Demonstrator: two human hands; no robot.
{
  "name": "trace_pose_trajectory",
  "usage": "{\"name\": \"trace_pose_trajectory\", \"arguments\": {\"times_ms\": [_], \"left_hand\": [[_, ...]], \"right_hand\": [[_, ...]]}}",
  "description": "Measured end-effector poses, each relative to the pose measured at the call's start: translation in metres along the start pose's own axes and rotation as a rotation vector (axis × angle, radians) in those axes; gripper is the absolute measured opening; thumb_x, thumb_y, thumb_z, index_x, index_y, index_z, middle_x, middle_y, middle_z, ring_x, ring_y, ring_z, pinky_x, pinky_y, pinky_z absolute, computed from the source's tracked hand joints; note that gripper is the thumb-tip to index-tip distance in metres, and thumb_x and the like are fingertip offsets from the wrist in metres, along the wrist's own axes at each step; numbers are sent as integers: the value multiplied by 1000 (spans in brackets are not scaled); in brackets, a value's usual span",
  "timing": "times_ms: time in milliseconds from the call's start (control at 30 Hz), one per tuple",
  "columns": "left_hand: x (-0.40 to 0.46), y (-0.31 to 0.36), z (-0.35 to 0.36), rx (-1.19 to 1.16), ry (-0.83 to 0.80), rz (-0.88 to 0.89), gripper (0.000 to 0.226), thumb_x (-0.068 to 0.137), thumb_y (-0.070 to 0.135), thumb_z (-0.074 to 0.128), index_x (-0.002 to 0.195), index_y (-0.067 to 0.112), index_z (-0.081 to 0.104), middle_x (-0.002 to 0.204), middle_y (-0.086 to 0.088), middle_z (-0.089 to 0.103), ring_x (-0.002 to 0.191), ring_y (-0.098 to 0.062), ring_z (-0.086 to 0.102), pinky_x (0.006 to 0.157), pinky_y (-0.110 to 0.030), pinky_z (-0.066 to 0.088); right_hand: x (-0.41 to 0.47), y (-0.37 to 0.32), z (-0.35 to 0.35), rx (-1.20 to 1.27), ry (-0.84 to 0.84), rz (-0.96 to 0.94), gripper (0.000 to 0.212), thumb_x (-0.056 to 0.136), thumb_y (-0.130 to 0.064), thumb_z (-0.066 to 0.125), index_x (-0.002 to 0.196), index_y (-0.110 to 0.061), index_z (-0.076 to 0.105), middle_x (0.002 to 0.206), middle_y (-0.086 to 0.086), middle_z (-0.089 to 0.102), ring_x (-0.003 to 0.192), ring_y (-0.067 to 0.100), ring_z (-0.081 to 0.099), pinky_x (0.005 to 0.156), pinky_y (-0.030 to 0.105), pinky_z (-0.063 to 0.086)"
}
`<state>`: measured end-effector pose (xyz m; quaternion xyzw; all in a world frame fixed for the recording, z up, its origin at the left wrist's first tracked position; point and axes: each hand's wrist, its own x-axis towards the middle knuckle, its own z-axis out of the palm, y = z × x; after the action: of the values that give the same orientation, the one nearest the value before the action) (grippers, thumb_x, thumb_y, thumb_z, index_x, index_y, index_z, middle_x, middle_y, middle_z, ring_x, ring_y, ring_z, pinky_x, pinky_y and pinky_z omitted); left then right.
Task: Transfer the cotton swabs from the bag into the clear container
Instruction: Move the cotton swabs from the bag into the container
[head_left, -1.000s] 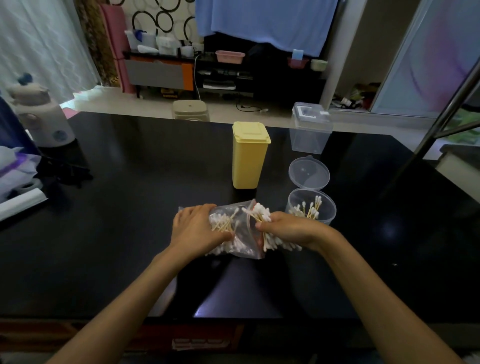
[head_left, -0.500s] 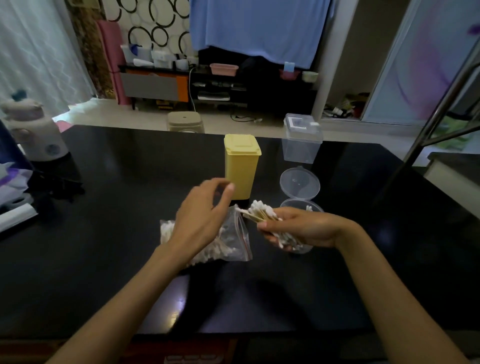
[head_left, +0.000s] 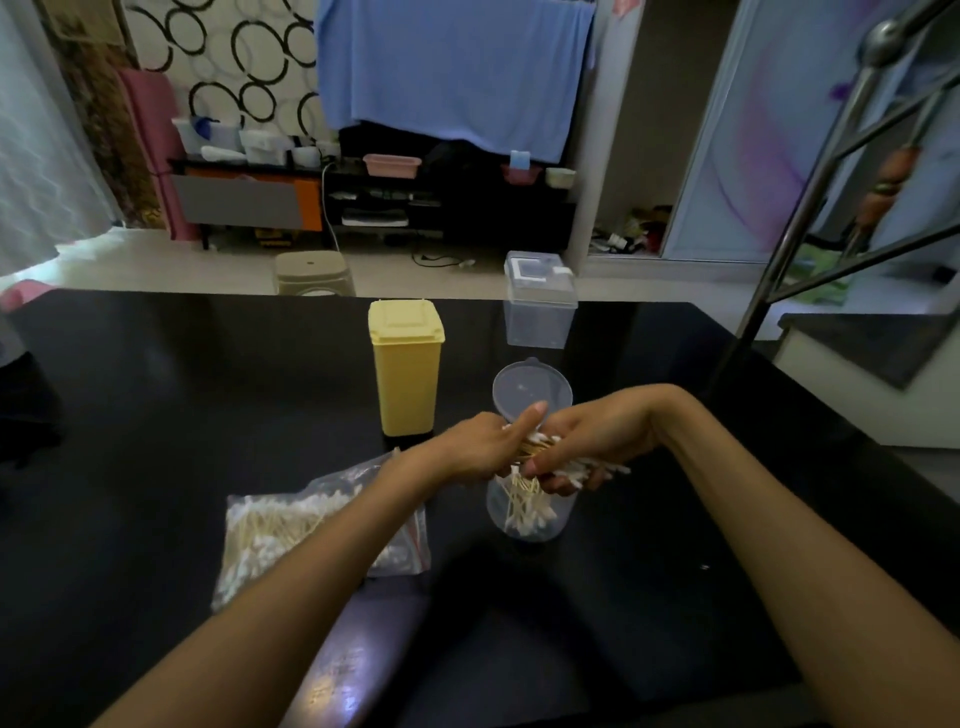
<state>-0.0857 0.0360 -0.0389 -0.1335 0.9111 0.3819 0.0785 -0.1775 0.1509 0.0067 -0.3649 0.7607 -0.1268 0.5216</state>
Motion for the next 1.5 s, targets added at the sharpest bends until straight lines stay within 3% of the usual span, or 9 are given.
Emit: {"name": "trace_pose_trajectory", "arguments": {"times_ms": [133,267,367,567,767,900,1067,1233,1500], "left_hand": [[4,-2,4,-16,159,79,63,95,56,26,110,5,60,107,-17,64,98,-31,61,93,-44,47],[4,-3,4,-118,224,147,43,99,38,37,105,1,58,104,-21,63,97,-36,59,88,-48,47],[8,-4,6,-175,289,161,33,97,28,44,100,-1,59,102,-24,62,93,-38,59,82,-47,47],[15,1,9,-238,280,179,29,99,30,40,95,7,57,86,-13,59,71,-20,52,68,-34,40],[16,-1,12,-249,284,230,20,96,30,48,83,16,55,74,-2,58,65,-14,53,64,-30,41],[22,-3,11,-259,356,233,18,95,27,50,84,14,55,77,-3,59,70,-16,53,67,-32,41],[23,-1,14,-316,416,260,17,96,24,46,83,15,52,75,0,58,69,-14,53,66,-33,43],[23,2,15,-378,440,241,16,95,23,45,84,16,52,77,-4,60,73,-19,56,71,-43,48],[22,-2,2,-602,405,186,15,98,19,42,96,7,51,83,-5,56,69,-9,52,45,-6,38]], "right_hand": [[3,1,-14,12,-84,2,16,97,-25,45,90,-17,56,80,2,56,64,7,52,52,14,45],[6,2,-18,46,-136,-6,15,95,-25,49,91,-13,57,79,1,55,65,10,47,52,13,43],[11,1,-16,18,-23,14,12,90,-23,59,98,-13,57,85,3,57,69,10,53,55,14,46],[13,4,-18,-4,54,67,14,84,-10,64,93,-18,56,87,2,61,64,5,62,52,14,49],[21,13,-21,27,69,46,40,82,-7,64,118,-16,50,112,10,57,95,18,58,77,25,52],[21,13,-24,97,92,24,17,86,-6,59,99,-15,55,101,8,56,82,12,55,68,20,48],[21,16,-30,107,110,6,32,86,-14,62,117,-12,55,109,10,53,89,15,53,72,21,46],[12,12,-32,116,132,-17,23,85,-19,64,106,-11,59,90,4,57,74,8,54,54,12,45],[-8,27,-31,506,26,-161,21,82,-19,56,102,-11,55,70,-3,57,47,3,37,39,8,30]]}}
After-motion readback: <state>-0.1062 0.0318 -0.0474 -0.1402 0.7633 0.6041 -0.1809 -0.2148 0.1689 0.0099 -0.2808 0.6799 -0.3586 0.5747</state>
